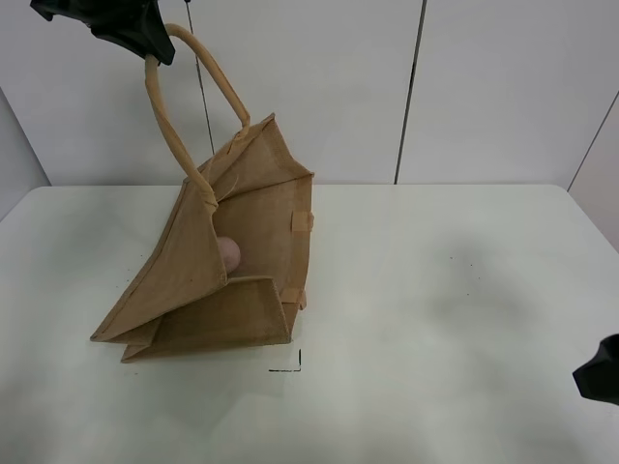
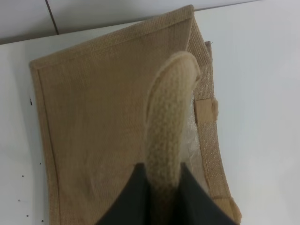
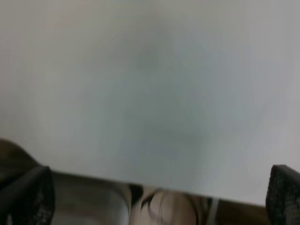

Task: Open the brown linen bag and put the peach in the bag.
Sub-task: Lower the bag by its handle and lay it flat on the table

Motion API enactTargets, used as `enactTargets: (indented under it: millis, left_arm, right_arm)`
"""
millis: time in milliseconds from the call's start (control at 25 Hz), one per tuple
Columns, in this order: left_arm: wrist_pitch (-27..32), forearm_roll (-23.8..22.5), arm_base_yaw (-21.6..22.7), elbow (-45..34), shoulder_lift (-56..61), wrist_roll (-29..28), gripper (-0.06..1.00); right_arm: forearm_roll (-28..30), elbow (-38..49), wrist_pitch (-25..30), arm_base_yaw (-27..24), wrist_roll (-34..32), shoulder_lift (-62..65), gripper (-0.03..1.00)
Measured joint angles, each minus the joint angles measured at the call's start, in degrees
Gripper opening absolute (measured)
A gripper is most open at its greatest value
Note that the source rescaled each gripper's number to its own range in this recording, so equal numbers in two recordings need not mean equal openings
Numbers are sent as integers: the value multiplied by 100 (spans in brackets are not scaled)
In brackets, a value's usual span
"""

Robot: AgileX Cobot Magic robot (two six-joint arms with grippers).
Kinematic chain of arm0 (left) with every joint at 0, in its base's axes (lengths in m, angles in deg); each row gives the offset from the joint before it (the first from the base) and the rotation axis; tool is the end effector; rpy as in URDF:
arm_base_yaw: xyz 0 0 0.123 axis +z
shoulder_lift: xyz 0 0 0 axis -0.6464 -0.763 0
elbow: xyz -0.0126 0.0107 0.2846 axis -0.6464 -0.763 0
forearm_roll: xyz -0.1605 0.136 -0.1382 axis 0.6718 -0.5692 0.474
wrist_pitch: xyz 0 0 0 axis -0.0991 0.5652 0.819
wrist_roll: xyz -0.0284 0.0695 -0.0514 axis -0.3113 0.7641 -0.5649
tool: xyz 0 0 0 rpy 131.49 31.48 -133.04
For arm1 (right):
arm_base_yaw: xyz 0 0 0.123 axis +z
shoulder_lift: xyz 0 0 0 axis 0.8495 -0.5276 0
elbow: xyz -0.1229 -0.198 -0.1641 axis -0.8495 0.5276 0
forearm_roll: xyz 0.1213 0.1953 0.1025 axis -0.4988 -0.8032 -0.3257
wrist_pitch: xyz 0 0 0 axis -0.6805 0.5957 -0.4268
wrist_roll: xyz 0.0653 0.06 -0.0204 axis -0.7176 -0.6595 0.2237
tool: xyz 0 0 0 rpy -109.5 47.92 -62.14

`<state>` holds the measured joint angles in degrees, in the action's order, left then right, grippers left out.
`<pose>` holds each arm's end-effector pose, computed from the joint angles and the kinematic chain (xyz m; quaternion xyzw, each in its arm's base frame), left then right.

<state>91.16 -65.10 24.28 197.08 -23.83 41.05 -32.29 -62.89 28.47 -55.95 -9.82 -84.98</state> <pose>0.3724 -0.1118 0.4378 0.0866 0.9207 -0.0985 0.3675 0.1029 0.0117 0.2659 -0.0463 0.9778 0.0419 0.2002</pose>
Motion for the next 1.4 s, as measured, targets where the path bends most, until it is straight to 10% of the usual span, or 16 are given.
enactTargets:
  millis: [600,1400]
  left_arm:
    - [-88,7,0,-295,0,0,0]
    - [-1613,883,0,-1781,-1803,350,0]
  right_arm:
    - [128,534,-477,0,-82,4069,100]
    - [129,534,-477,0,-87,4219,100]
